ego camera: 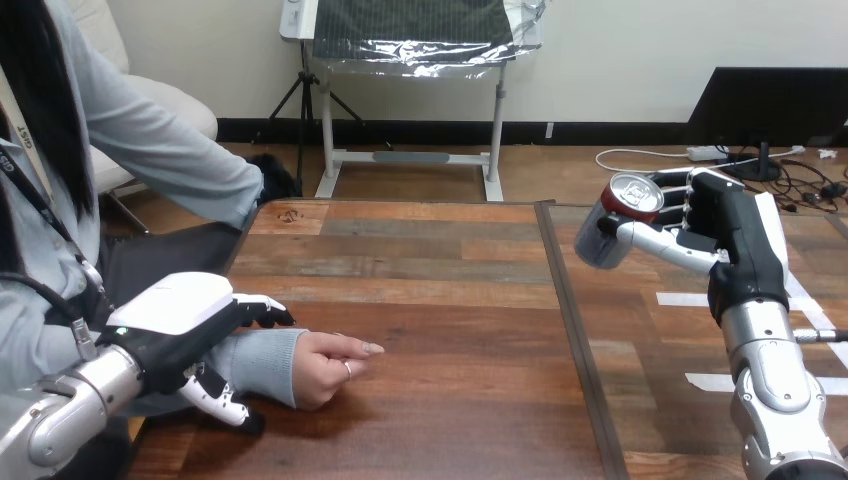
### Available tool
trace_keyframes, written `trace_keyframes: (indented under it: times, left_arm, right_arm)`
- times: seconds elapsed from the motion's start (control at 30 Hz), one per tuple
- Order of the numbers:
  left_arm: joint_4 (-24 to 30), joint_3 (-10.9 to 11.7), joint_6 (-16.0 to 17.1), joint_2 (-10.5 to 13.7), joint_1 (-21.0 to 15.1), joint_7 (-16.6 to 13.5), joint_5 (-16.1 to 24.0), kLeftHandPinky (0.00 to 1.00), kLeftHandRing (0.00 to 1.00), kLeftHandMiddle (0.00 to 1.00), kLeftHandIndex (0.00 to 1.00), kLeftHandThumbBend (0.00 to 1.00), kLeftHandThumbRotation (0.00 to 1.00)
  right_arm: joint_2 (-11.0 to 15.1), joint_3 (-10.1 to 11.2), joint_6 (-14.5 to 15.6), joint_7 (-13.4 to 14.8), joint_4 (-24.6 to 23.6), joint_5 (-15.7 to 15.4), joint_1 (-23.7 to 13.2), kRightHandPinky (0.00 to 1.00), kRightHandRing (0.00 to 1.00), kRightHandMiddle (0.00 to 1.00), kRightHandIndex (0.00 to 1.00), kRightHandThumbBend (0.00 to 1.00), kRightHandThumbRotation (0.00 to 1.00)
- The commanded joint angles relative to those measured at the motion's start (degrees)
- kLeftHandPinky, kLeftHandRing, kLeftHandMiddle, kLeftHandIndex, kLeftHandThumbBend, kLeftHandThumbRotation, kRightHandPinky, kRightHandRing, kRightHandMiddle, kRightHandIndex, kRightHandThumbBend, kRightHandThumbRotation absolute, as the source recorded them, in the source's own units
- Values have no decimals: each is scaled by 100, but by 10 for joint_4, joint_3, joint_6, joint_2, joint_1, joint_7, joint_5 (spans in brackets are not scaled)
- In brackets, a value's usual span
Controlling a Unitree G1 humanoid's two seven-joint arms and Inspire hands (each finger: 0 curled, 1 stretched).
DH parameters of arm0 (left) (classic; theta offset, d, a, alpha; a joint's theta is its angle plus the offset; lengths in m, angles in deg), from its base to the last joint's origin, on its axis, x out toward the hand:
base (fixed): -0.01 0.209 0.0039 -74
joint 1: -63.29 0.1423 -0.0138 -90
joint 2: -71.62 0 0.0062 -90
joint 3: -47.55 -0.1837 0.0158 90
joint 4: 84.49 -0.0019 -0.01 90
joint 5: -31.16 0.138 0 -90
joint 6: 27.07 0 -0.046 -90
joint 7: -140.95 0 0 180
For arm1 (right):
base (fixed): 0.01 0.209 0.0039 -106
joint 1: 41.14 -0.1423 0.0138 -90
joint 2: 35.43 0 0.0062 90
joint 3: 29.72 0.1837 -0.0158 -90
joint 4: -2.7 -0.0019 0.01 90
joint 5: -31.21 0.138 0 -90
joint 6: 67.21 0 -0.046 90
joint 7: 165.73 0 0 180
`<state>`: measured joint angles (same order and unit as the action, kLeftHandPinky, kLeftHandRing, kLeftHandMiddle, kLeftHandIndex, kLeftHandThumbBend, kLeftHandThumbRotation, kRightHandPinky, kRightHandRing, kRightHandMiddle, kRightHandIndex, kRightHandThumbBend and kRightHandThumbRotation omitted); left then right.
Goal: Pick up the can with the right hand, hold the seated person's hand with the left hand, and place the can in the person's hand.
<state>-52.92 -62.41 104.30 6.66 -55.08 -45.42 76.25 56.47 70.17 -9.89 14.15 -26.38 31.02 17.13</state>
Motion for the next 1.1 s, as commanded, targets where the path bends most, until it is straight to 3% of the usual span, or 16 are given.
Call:
trace_keyframes:
  times: [0.0, 0.17, 0.43, 0.87, 1.07]
  left_arm:
    - [-19, -22, -17, -5, -28, -15, 12, 74, 76, 77, 77, 100, 16]
    - [-25, -34, -30, -8, -31, -26, 17, 72, 75, 75, 75, 100, 17]
    - [-33, -42, -38, -15, -31, -52, 13, 60, 66, 69, 71, 100, 15]
    - [-42, -45, -12, -21, -31, -95, 5, 47, 52, 57, 59, 100, 0]
    - [-33, -44, 3, -20, -32, -99, -3, 42, 46, 51, 52, 100, 0]
  right_arm:
    - [0, 4, -12, 2, -45, 8, -22, 40, 45, 49, 51, 75, 0]
    - [-1, 4, -9, 2, -54, 9, -19, 40, 45, 49, 51, 75, 0]
    - [-2, 3, -5, 3, -65, 7, -13, 40, 45, 49, 52, 75, 0]
    - [-2, 1, -1, 5, -73, 4, -7, 41, 46, 50, 52, 74, 0]
    - [-3, -3, 1, 9, -74, -3, -6, 41, 45, 49, 52, 75, 0]
